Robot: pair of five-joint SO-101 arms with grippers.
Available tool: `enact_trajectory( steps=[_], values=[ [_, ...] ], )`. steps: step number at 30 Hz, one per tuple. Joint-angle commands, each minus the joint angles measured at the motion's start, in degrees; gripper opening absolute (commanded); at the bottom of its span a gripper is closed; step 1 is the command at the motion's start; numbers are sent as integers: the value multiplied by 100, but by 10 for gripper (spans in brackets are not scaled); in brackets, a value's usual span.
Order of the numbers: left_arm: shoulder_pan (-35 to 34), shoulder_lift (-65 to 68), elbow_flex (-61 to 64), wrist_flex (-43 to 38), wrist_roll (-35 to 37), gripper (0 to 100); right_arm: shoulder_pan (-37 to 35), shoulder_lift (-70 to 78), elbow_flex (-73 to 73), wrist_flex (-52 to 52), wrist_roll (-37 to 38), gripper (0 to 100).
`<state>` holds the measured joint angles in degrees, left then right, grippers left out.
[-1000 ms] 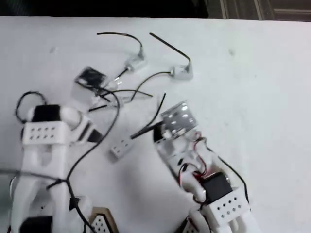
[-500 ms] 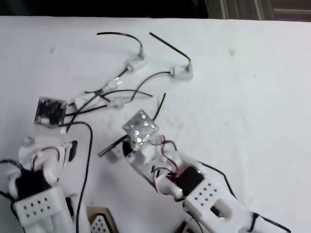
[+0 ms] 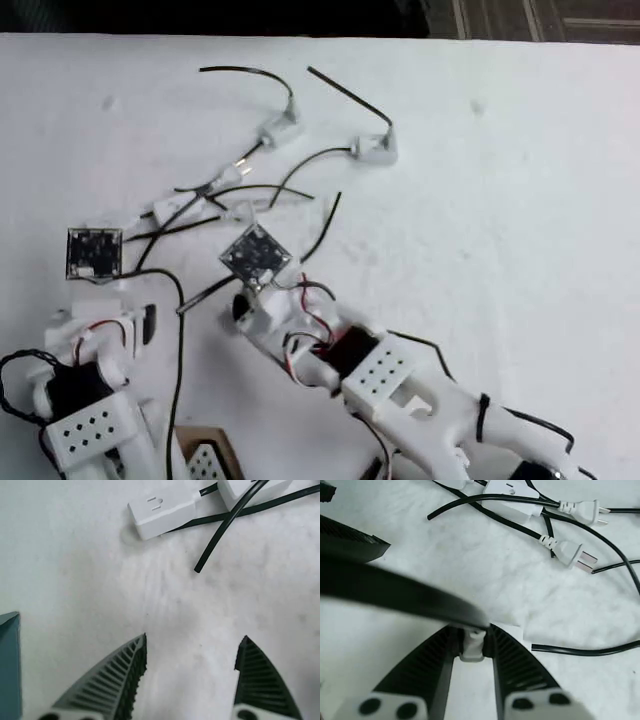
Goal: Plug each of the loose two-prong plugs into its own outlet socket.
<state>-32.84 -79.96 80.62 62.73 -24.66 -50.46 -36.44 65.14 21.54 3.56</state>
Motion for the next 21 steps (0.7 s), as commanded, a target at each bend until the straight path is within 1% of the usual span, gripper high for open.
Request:
enact_trajectory(
  steps=[1, 9, 21],
  values=[
    [-48, -84, 0, -70, 44, 286, -13, 207, -299, -462, -44, 18],
    [-48, -84, 44, -97, 35, 286, -13, 840, -325, -989, -44, 18],
    [-48, -84, 53, -88, 35, 286, -22, 980, -334, -989, -53, 18]
  ],
)
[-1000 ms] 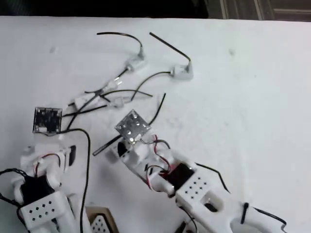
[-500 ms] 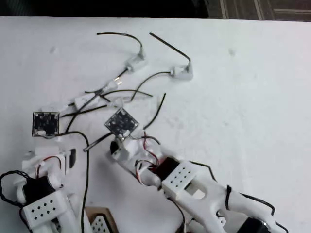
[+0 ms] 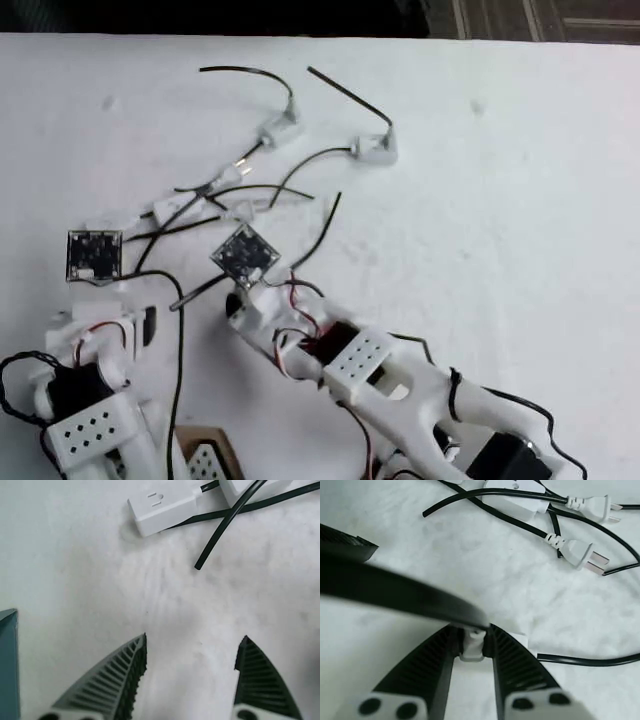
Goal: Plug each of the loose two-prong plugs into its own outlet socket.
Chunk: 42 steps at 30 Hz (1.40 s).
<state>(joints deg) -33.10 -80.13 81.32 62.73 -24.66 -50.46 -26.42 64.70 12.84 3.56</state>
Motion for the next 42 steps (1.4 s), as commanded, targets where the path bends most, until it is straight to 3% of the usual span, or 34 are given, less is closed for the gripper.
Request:
enact_trajectory(
  steps=[1, 27, 42],
  values=[
    [-22, -66, -18, -88, 35, 286, -22, -13, -290, -110, -53, 18],
    [-22, -66, 53, -105, 26, 286, -136, 787, -563, -119, -290, 17],
    [-22, -66, 62, -105, 26, 286, -75, 145, -563, 1033, -308, 17]
  ],
)
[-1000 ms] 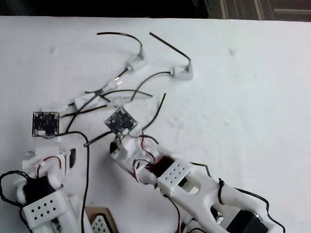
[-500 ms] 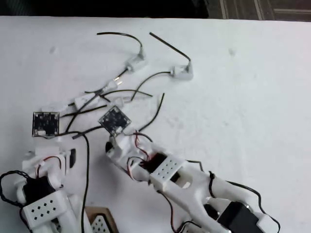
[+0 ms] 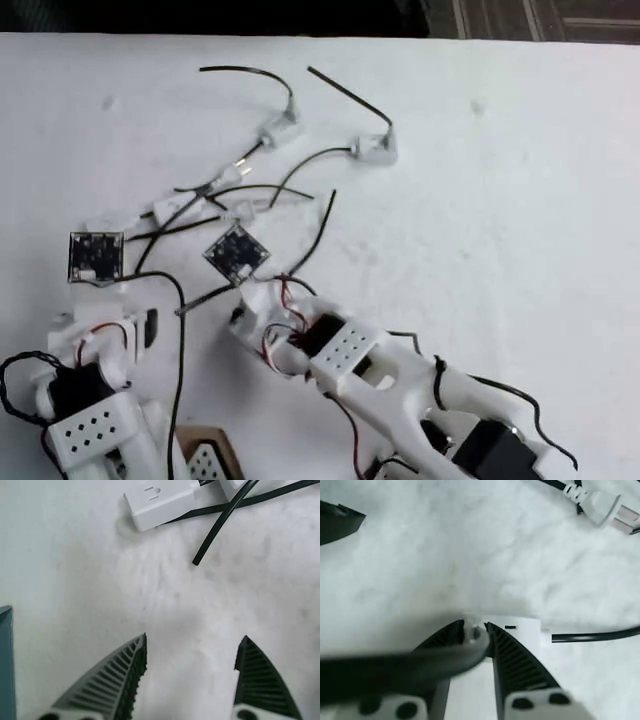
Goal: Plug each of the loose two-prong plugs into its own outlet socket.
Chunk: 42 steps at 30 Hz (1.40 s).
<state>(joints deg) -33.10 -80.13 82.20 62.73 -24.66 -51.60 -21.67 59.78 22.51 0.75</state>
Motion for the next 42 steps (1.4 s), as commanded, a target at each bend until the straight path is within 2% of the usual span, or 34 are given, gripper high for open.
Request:
enact_trajectory(
  steps=[1, 10, 16, 27, 32, 36, 42],
  values=[
    [-22, -66, -26, -105, 26, 286, 31, -312, -70, 40, -35, 17],
    [-22, -66, -18, -114, 26, 286, 13, 716, -519, 40, 0, 17],
    [-22, -66, -9, -114, 26, 286, 40, 699, -501, 585, 431, 17],
    [-13, -66, 0, -114, 26, 286, 145, 690, -536, 892, 457, 22],
    [4, -66, -18, -114, 26, 290, 127, 673, -554, 927, 448, 132],
    [4, -75, -18, -114, 26, 290, 127, 365, -554, 971, 475, 152],
    [4, -75, 9, -167, 26, 290, 145, -725, -686, 1921, 501, 158]
  ],
)
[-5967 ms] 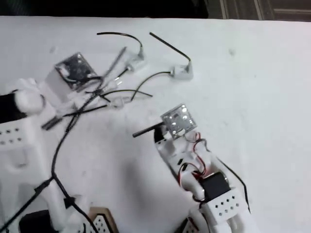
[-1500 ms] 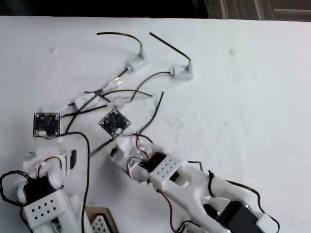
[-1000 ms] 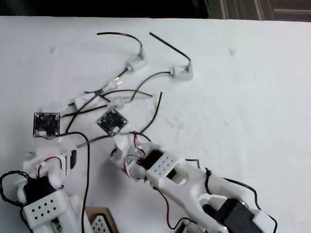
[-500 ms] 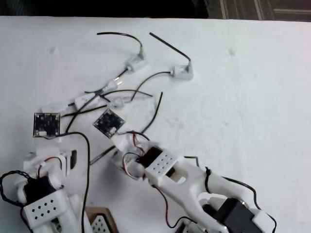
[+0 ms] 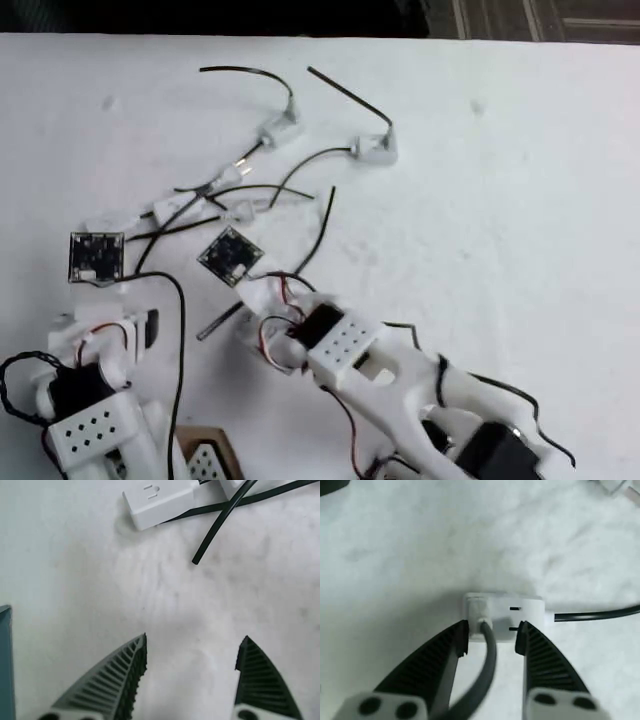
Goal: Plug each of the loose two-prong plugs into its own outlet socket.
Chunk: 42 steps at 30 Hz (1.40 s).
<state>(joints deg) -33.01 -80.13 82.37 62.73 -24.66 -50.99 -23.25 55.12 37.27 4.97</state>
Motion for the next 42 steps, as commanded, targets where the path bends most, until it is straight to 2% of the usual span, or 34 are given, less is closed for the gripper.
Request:
enact_trajectory(
  steps=[1, 5, 8, 16, 19, 23, 28, 36, 42],
  values=[
    [-4, -75, 0, -202, 26, 290, 92, -673, -290, 664, 79, 170],
    [-4, -75, 35, -229, 26, 290, 92, -743, -580, 1393, 79, 269],
    [-4, -75, 35, -229, 26, 290, 75, -734, -563, 1455, 79, 311],
    [-4, -75, 35, -229, 26, 290, -251, -127, -229, 303, 26, 311],
    [-4, -75, 44, -229, 26, 290, -242, 303, -229, -75, 26, 276],
    [-4, -75, 44, -229, 26, 290, -163, 673, -211, -505, 62, 146],
    [-4, -75, 44, -229, 26, 289, 611, 708, -211, -743, 79, 13],
    [-4, -75, 53, -229, 26, 289, 2141, 743, -237, -796, 897, 17],
    [-4, -75, 53, -229, 26, 288, 3055, 760, -308, -1745, 1697, 17]
  ],
)
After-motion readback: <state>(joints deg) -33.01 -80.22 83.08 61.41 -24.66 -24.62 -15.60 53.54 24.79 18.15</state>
